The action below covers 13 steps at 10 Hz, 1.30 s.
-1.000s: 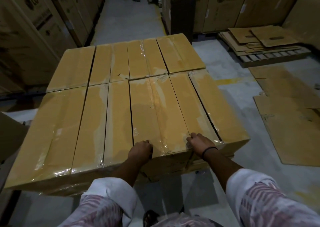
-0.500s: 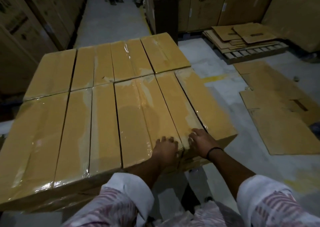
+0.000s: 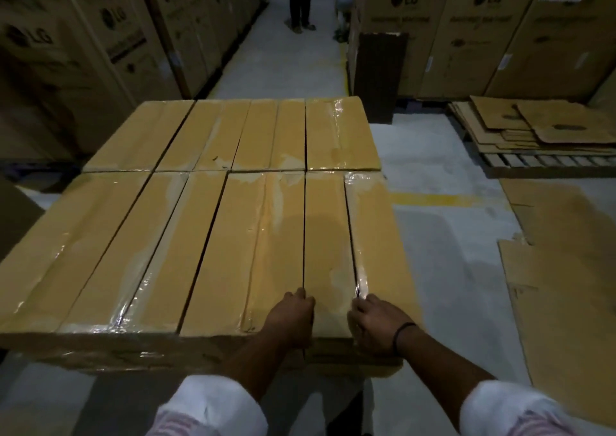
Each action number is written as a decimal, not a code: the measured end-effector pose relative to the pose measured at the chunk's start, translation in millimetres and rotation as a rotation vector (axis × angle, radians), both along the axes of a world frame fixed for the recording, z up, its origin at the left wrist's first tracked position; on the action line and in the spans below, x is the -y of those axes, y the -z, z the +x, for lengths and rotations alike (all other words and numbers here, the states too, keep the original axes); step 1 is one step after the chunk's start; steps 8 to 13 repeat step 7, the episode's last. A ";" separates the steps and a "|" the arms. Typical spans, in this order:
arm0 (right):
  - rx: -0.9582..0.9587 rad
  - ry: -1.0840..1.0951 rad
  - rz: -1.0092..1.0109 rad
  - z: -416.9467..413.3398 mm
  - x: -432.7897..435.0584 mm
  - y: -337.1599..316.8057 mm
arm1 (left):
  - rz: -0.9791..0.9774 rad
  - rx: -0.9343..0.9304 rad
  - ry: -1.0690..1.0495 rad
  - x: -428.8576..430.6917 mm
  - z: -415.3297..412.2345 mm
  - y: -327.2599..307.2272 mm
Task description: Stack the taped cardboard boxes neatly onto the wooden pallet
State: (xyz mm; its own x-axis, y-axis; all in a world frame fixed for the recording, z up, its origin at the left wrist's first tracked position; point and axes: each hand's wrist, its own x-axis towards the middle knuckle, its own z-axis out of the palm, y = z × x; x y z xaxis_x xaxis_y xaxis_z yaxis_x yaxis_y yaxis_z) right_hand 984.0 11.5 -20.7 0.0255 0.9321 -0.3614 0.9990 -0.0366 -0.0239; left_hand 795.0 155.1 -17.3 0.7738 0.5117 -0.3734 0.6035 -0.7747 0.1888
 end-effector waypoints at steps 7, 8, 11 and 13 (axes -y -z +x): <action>-0.098 0.229 0.056 -10.0 6.5 -26.6 | -0.038 -0.113 -0.017 -2.0 8.3 -32.4; -0.098 0.229 0.056 -10.0 6.5 -26.6 | -0.038 -0.113 -0.017 -2.0 8.3 -32.4; -0.098 0.229 0.056 -10.0 6.5 -26.6 | -0.038 -0.113 -0.017 -2.0 8.3 -32.4; -0.098 0.229 0.056 -10.0 6.5 -26.6 | -0.038 -0.113 -0.017 -2.0 8.3 -32.4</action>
